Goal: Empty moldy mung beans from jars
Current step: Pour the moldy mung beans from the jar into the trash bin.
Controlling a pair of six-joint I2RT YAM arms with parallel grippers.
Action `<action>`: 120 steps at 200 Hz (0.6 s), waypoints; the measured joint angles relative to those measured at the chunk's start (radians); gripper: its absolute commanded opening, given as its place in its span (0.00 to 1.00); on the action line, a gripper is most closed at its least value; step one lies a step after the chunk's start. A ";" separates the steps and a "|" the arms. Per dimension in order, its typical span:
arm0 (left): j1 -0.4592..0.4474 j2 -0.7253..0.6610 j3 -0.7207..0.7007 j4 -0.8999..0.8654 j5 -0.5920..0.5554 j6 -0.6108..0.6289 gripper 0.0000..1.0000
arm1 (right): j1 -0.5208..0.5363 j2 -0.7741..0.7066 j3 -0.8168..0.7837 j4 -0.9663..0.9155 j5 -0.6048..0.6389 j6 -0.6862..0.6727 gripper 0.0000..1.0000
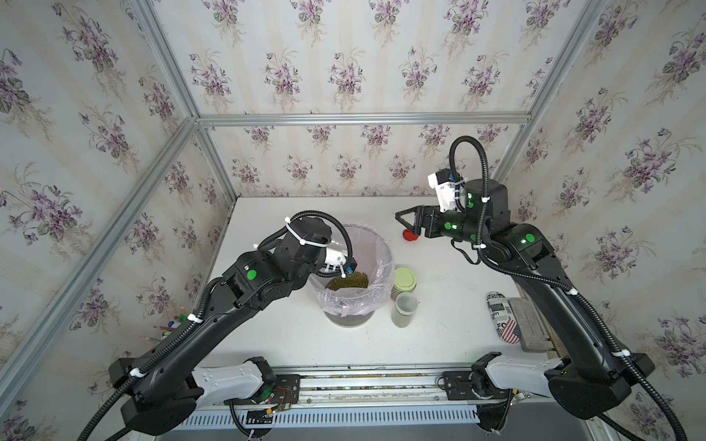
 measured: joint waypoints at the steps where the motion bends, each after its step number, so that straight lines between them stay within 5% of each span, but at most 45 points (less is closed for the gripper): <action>1: 0.001 0.000 0.001 0.000 0.001 -0.001 0.29 | 0.000 0.000 0.000 0.000 0.000 0.000 0.81; 120: 0.057 -0.056 0.034 0.025 0.292 -0.289 0.33 | 0.000 -0.005 -0.002 0.004 0.034 0.001 0.80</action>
